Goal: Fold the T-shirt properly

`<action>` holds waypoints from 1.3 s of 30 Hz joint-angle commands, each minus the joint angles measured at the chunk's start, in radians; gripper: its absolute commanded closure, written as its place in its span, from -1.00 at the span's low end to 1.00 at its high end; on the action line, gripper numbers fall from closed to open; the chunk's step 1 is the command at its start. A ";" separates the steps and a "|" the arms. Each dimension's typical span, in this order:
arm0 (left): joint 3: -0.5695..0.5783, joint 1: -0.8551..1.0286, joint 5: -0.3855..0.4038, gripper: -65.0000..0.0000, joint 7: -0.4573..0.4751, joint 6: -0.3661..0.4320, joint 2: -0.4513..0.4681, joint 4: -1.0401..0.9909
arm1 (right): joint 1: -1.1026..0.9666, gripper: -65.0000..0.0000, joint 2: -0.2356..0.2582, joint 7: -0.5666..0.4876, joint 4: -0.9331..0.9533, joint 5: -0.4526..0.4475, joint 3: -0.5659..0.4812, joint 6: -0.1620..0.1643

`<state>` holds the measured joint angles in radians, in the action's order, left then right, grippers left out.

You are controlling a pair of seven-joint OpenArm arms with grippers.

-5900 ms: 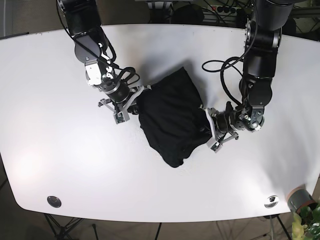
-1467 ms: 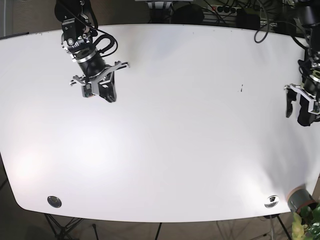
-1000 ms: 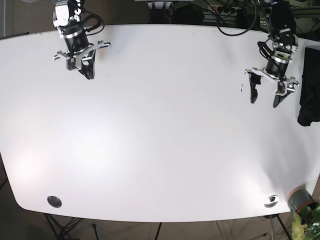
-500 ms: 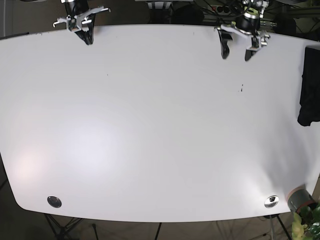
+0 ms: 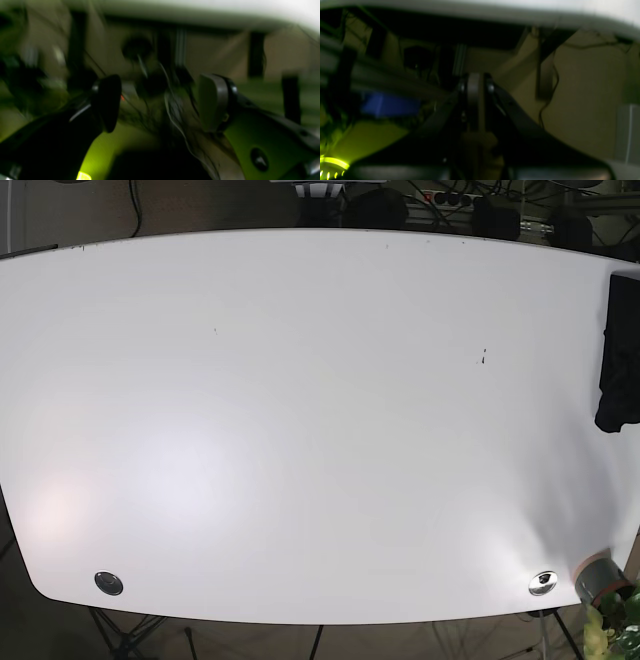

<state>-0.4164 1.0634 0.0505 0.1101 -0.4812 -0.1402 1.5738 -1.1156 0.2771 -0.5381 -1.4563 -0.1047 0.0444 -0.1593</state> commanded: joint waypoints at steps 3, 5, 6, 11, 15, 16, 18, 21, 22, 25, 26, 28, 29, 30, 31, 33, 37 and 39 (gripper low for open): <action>-0.002 -0.027 0.009 -0.33 0.015 -0.003 0.034 -0.174 | 0.010 0.92 0.023 -0.038 0.150 -0.002 -0.047 -0.004; 0.003 -0.074 0.007 -0.33 0.015 -0.001 0.066 -0.263 | 0.052 0.92 0.020 -0.047 0.226 -0.002 -0.077 -0.001; 0.003 -0.101 0.007 -0.33 0.015 -0.001 0.075 -0.307 | 0.073 0.92 0.020 -0.047 0.262 -0.002 -0.093 0.000; 0.007 -0.259 0.007 -0.33 0.013 -0.001 0.129 -0.559 | 0.199 0.92 0.020 -0.049 0.470 -0.002 -0.153 0.000; 0.066 -0.366 0.007 -0.33 0.017 -0.001 0.185 -0.751 | 0.306 0.92 0.017 -0.049 0.624 -0.002 -0.196 0.002; 0.073 -0.380 0.007 -0.33 0.017 0.002 0.192 -0.775 | 0.320 0.92 0.011 -0.049 0.647 -0.002 -0.202 0.002; 0.096 -0.421 0.007 -0.33 0.017 0.029 0.205 -0.843 | 0.369 0.92 -0.006 -0.049 0.707 -0.002 -0.212 0.002; 0.132 -0.483 0.007 -0.33 0.018 0.097 0.213 -0.924 | 0.421 0.92 -0.020 -0.049 0.780 0.000 -0.216 0.002; 0.149 -0.498 0.007 -0.33 0.018 0.115 0.222 -0.947 | 0.437 0.92 -0.023 -0.049 0.799 0.004 -0.216 0.002; 0.204 -0.542 0.009 -0.33 0.018 0.175 0.236 -1.004 | 0.478 0.92 -0.026 -0.049 0.842 0.006 -0.219 0.000; 0.219 -0.564 0.009 -0.33 0.018 0.192 0.236 -1.021 | 0.493 0.92 -0.032 -0.047 0.854 0.006 -0.219 0.000; 0.236 -0.602 0.009 -0.33 0.018 0.220 0.238 -1.050 | 0.523 0.92 -0.049 -0.044 0.883 0.006 -0.219 0.000; 0.242 -0.624 0.009 -0.33 0.018 0.235 0.238 -1.073 | 0.543 0.92 -0.057 -0.044 0.908 0.006 -0.219 0.000; 0.245 -0.635 0.009 -0.33 0.018 0.243 0.238 -1.085 | 0.553 0.92 -0.058 -0.044 0.920 0.006 -0.219 0.000; 0.250 -0.650 0.009 -0.33 0.018 0.255 0.238 -1.105 | 0.572 0.92 -0.062 -0.044 0.940 0.006 -0.219 0.000; 0.256 -0.681 0.007 -0.33 0.018 0.284 0.239 -1.148 | 0.613 0.92 -0.065 -0.044 0.992 0.006 -0.219 0.000; 0.284 -0.760 0.007 -0.33 0.018 0.341 0.239 -1.237 | 0.694 0.92 -0.068 -0.044 1.101 0.006 -0.219 0.000; 0.302 -0.793 0.007 -0.33 0.018 0.372 0.239 -1.275 | 0.727 0.92 -0.078 -0.044 1.136 0.004 -0.219 -0.003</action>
<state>-0.1280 0.2901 0.0589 0.1226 -0.1265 0.0952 0.3279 -0.4023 0.1947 -0.5663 -0.3500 -0.0933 -0.1768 -0.1574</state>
